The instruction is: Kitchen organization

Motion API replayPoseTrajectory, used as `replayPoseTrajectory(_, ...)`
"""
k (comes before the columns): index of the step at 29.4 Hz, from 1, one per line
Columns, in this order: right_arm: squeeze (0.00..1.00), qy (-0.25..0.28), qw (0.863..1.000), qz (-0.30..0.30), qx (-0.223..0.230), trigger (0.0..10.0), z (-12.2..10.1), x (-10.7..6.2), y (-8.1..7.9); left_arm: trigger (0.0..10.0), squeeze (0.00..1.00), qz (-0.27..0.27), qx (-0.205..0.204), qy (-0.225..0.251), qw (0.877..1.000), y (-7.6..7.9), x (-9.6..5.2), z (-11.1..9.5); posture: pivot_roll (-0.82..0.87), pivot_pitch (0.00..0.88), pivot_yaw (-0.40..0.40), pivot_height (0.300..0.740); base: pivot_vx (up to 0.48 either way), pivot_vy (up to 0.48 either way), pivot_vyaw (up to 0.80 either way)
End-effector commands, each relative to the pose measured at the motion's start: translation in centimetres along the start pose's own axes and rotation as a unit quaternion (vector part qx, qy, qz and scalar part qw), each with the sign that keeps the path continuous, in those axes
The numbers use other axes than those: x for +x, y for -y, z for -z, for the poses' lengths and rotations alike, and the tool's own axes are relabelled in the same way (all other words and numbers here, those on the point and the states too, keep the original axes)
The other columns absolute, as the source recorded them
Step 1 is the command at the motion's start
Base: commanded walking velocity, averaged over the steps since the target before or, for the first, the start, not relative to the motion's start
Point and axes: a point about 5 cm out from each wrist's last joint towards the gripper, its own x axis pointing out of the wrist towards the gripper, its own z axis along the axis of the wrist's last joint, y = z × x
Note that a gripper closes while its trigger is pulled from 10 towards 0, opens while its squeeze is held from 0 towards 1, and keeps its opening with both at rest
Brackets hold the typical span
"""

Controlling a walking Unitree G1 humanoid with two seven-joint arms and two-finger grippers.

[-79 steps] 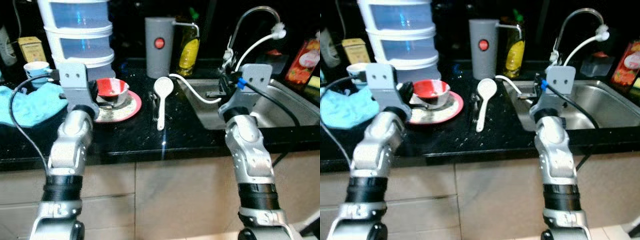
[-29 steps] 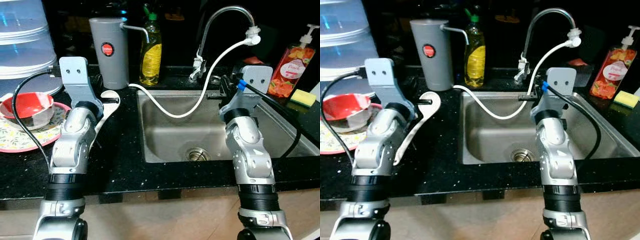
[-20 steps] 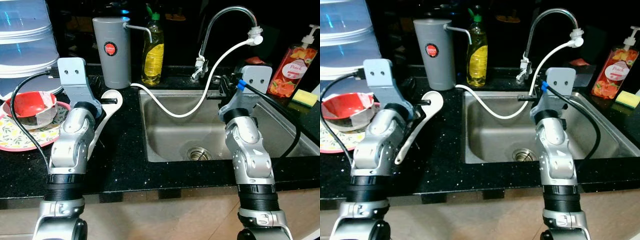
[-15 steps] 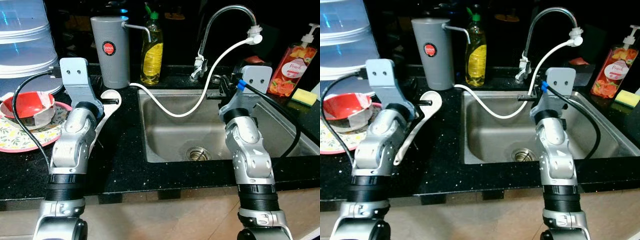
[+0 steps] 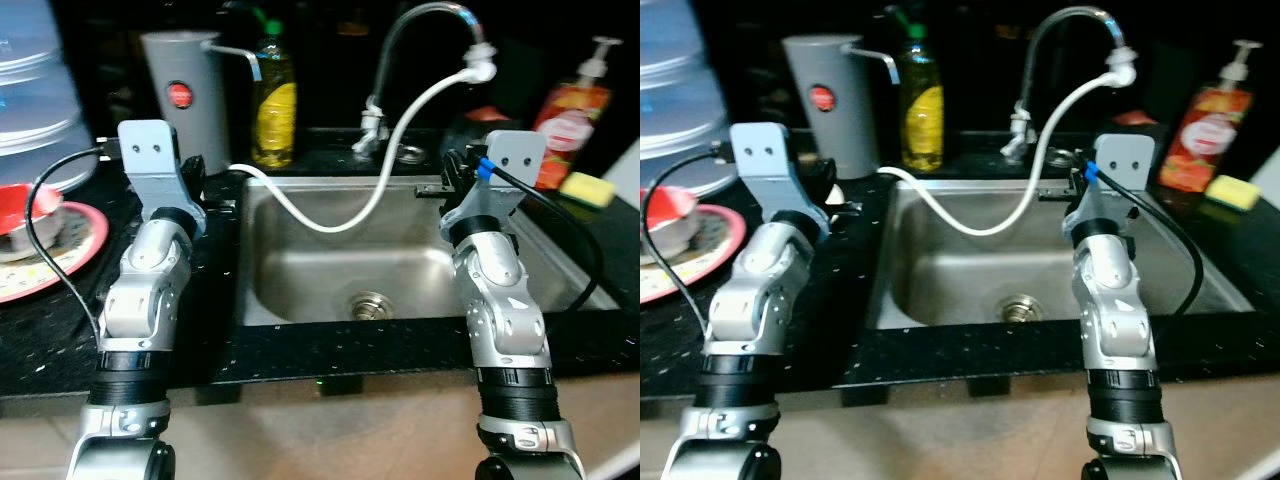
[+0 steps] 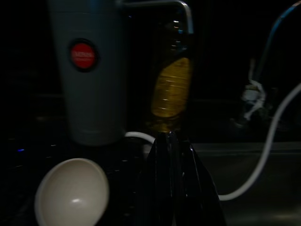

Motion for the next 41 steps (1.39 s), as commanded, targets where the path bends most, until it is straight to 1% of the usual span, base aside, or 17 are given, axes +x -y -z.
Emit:
replayPoseTrajectory(1,0.0,-0.008,1.0,-0.002,0.003,10.0,0.3,-0.1,-0.1,10.0,0.0,-0.007,-0.001,-0.001,1.0,-0.2,-0.1,0.0,-0.1,0.041,-0.049,0.74,0.0,0.0,0.0)
replayPoseTrajectory(4,0.0,-0.009,1.0,-0.003,0.002,10.0,0.3,-0.1,-0.1,10.0,0.0,-0.009,0.0,-0.005,1.0,-0.2,-0.1,0.1,-0.1,0.041,-0.049,0.74,0.0,0.0,0.0)
replayPoseTrajectory(8,0.0,-0.014,0.999,-0.025,-0.015,10.0,0.3,-0.1,-0.4,10.0,0.0,-0.043,0.047,-0.089,0.994,-1.1,0.0,0.9,-0.1,0.047,-0.047,0.74,0.0,0.0,0.0)
replayPoseTrajectory(11,0.0,-0.015,0.999,-0.027,-0.015,10.0,-0.3,0.2,-0.1,10.0,0.0,-0.019,0.111,-0.079,0.991,-1.3,-0.1,-1.4,-0.1,0.047,-0.047,0.74,0.0,0.0,0.0)
replayPoseTrajectory(14,0.0,-0.02,0.999,-0.031,-0.022,10.0,-0.5,0.3,-0.1,10.0,0.0,-0.011,0.128,-0.076,0.989,-1.5,-0.2,-2.4,-0.1,0.047,-0.047,0.74,0.0,0.0,0.0)
replayPoseTrajectory(17,0.0,-0.018,0.999,-0.038,-0.011,10.0,-1.2,0.5,-0.3,10.0,0.0,-0.03,0.157,-0.08,0.984,-2.6,-0.7,-3.7,-0.05,0.061,-0.034,0.74,0.0,0.0,0.0)
replayPoseTrajectory(18,0.0,-0.012,0.999,-0.039,0.021,10.0,-2.1,0.6,-0.6,10.0,0.0,-0.03,0.226,-0.062,0.972,-3.2,-0.8,-5.0,-0.05,0.064,-0.031,0.74,0.0,0.0,0.0)
replayPoseTrajectory(20,0.0,-0.012,0.999,-0.043,0.024,10.0,-2.3,0.6,-0.7,10.0,0.0,-0.034,0.237,-0.066,0.969,-3.5,-0.7,-5.2,-0.05,0.069,-0.023,0.74,0.0,0.0,0.0)
replayPoseTrajectory(26,0.0,-0.017,0.999,-0.048,0.017,10.0,-1.8,0.4,-1.1,10.0,0.0,-0.101,0.183,-0.094,0.973,-5.0,-0.6,-3.7,-0.04,0.069,-0.022,0.74,0.0,0.0,0.0)
replayPoseTrajectory(28,0.0,-0.019,0.999,-0.033,0.026,10.0,-1.2,0.3,-1.0,10.0,0.0,-0.148,0.129,-0.092,0.976,-5.5,-0.7,-3.2,-0.04,0.07,-0.026,0.74,0.0,0.0,0.0)
replayPoseTrajectory(30,0.0,-0.015,0.999,-0.015,0.037,10.0,-1.1,0.3,-0.9,10.0,0.0,-0.153,0.135,-0.084,0.975,-5.3,-0.7,-3.1,-0.04,0.072,-0.028,0.74,0.0,0.0,0.0)
replayPoseTrajectory(31,0.0,-0.009,0.999,-0.009,0.041,10.0,-1.1,0.4,-0.8,10.0,0.0,-0.136,0.163,-0.067,0.975,-4.9,-0.7,-3.6,-0.04,0.078,-0.032,0.74,0.0,0.0,0.0)
replayPoseTrajectory(32,0.0,-0.009,0.999,-0.009,0.041,10.0,-1.1,0.4,-0.8,10.0,0.0,-0.136,0.163,-0.067,0.975,-4.9,-0.7,-3.6,-0.04,0.078,-0.032,0.74,0.0,0.0,0.0)
replayPoseTrajectory(33,0.0,-0.002,0.999,-0.001,0.048,10.0,-1.3,0.4,-0.6,10.0,0.0,-0.104,0.193,-0.036,0.975,-4.4,-0.7,-4.5,-0.02,0.085,-0.042,0.74,0.0,0.0,0.0)
replayPoseTrajectory(35,0.0,-0.001,0.999,-0.002,0.048,10.0,-1.1,0.4,-0.7,10.0,0.0,-0.077,0.193,-0.006,0.978,-3.9,-0.8,-5.2,-0.01,0.084,-0.046,0.74,0.0,0.0,0.0)
replayPoseTrajectory(37,0.0,-0.002,0.999,-0.01,0.048,10.0,-0.9,0.4,-1.0,10.0,0.0,-0.072,0.188,-0.006,0.979,-3.9,-0.9,-5.1,-0.01,0.079,-0.043,0.74,0.0,0.0,0.0)
replayPoseTrajectory(41,0.0,-0.019,0.999,-0.024,0.023,10.0,-0.4,0.2,-1.4,10.0,0.0,-0.1,0.157,-0.113,0.976,-4.8,-0.9,-2.0,-0.02,0.067,-0.035,0.74,0.0,0.0,0.0)
